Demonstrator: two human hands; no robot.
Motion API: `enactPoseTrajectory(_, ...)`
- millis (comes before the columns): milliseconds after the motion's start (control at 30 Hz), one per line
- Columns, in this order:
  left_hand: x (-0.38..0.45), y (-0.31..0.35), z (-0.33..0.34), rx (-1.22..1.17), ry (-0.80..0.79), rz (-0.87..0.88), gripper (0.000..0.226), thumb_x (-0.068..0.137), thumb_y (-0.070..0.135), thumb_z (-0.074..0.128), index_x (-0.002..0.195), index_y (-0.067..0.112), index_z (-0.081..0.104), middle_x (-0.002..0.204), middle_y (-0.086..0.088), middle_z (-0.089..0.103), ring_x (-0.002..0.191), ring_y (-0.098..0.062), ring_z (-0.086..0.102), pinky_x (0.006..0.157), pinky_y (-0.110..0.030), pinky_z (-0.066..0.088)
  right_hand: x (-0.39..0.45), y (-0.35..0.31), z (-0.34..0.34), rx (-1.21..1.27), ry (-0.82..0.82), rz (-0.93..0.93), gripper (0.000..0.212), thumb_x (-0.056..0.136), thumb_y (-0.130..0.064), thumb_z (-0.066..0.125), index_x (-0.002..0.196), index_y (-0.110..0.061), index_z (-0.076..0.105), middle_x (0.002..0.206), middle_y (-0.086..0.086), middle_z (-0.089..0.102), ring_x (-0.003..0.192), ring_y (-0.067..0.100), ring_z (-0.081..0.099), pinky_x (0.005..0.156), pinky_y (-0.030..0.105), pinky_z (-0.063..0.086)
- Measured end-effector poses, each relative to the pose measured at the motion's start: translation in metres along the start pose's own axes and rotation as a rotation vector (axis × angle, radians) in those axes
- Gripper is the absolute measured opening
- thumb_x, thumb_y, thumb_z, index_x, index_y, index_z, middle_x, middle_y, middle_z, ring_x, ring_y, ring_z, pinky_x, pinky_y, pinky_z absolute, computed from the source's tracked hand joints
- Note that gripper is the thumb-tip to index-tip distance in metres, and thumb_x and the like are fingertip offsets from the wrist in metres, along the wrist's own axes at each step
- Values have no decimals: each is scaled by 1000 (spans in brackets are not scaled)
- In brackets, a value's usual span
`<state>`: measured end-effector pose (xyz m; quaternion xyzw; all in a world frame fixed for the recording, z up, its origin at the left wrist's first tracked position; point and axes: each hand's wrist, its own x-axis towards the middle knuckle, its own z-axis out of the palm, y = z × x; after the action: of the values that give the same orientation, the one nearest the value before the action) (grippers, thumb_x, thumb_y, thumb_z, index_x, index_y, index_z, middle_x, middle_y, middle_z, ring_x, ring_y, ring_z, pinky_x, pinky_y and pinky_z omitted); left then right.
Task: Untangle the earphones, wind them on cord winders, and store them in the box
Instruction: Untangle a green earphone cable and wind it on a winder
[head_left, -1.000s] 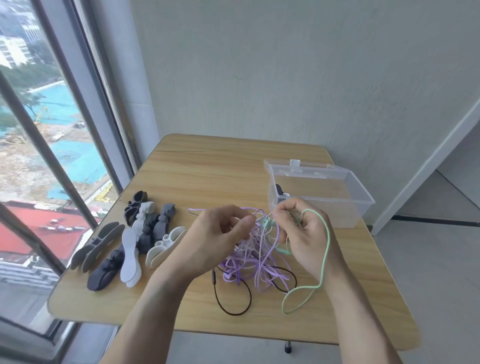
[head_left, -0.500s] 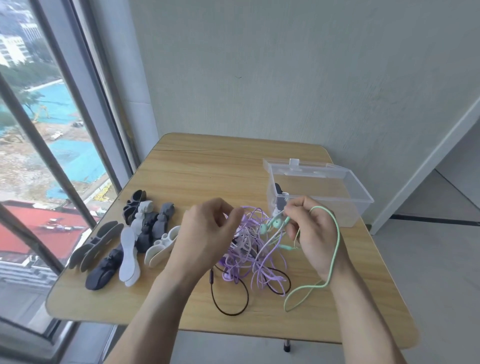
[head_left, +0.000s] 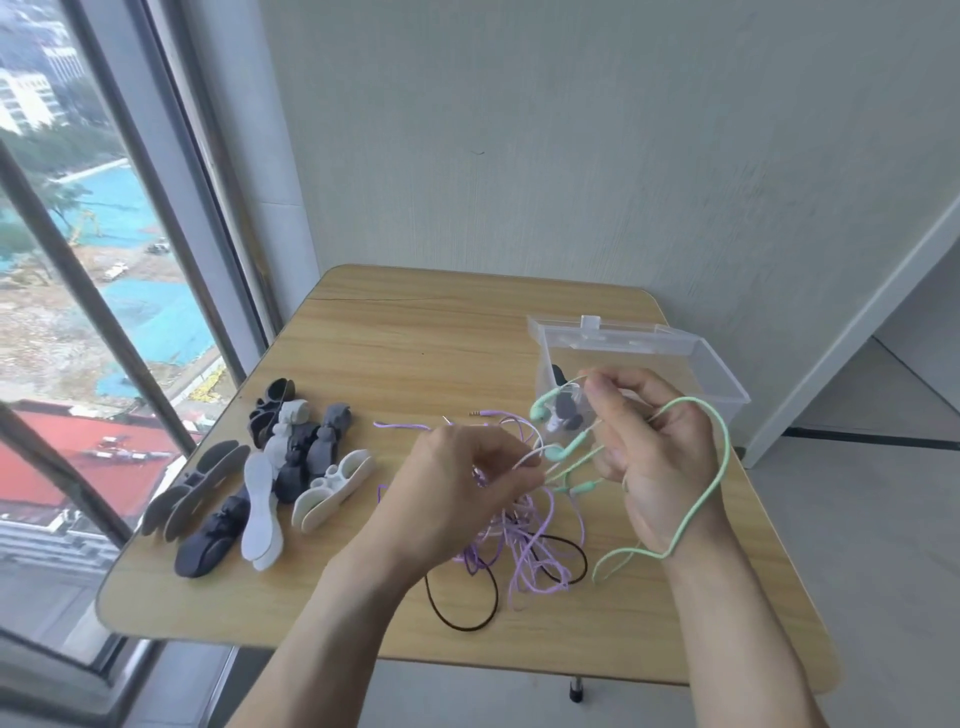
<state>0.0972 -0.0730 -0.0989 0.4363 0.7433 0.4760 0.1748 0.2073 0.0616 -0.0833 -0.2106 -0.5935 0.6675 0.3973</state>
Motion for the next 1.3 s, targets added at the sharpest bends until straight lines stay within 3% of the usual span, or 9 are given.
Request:
enactPoseTrajectory(167, 3, -1, -8, -94, 22, -38, 12, 90, 28, 71, 83, 23, 79, 71, 6, 73, 61, -7, 60, 63, -31, 51, -1, -5, -7, -83, -44, -17, 12, 95, -12, 64, 86, -9, 72, 44, -9, 38, 42, 9, 26, 44, 23, 24)
enactPoseTrajectory(300, 5, 0, -7, -158, 28, -54, 18, 96, 26, 63, 83, 23, 76, 66, 1, 72, 56, -13, 57, 53, -28, 47, -3, -5, -21, -633, -339, 2, 21, 96, -28, 65, 81, -16, 73, 49, -7, 55, 47, 10, 42, 51, 17, 37)
enactPoseTrajectory(400, 7, -2, -2, -73, 115, -78, 20, 94, 29, 66, 78, 20, 75, 56, 4, 66, 49, -14, 55, 48, -22, 44, -5, -4, -29, -698, -455, 107, 31, 95, -34, 64, 78, -9, 68, 49, -8, 51, 45, 4, 40, 51, 13, 34)
enactPoseTrajectory(633, 3, 1, 6, 9, -44, -7, 29, 92, 29, 68, 63, 25, 66, 52, 2, 45, 51, -8, 34, 50, -21, 31, -1, 2, -31, -480, -346, 71, 38, 86, -48, 60, 89, -11, 70, 53, -10, 46, 51, 10, 36, 50, 21, 31)
enactPoseTrajectory(733, 6, -3, 8, 83, 100, -39, 28, 91, 25, 66, 63, 21, 65, 47, 6, 42, 46, -8, 33, 47, -20, 30, -3, 1, -24, -317, -329, 46, 25, 91, -42, 61, 84, -20, 71, 55, -6, 45, 54, 12, 37, 52, 23, 33)
enactPoseTrajectory(867, 15, -15, -7, 178, 436, -106, 20, 89, 25, 65, 73, 16, 71, 51, -1, 58, 48, -15, 50, 51, -24, 39, 7, -5, -43, -191, -9, -41, 17, 90, -40, 65, 80, -30, 73, 54, -8, 42, 53, 13, 35, 54, 31, 30)
enactPoseTrajectory(967, 20, -26, -24, 117, 653, -173, 21, 91, 29, 63, 77, 16, 71, 52, 1, 58, 51, -18, 53, 56, -33, 44, 9, -12, -66, -448, 150, -163, 24, 96, -30, 65, 75, -20, 70, 50, -11, 45, 47, 8, 39, 48, 23, 35)
enactPoseTrajectory(1133, 19, -20, -32, -2, 543, -294, 7, 90, 22, 62, 88, 25, 69, 75, 6, 71, 66, -20, 64, 64, -33, 49, 6, -5, -84, -855, 6, 7, 16, 93, -28, 68, 78, -24, 71, 64, -14, 70, 64, 7, 66, 63, 28, 50)
enactPoseTrajectory(1300, -7, 30, -23, 117, 737, 15, 34, 79, 4, 53, 101, 26, 66, 98, 14, 67, 97, -5, 60, 85, -24, 44, -1, -10, -78, -553, -123, 61, 15, 97, -19, 64, 87, -12, 74, 62, 0, 65, 52, 14, 55, 52, 29, 48)
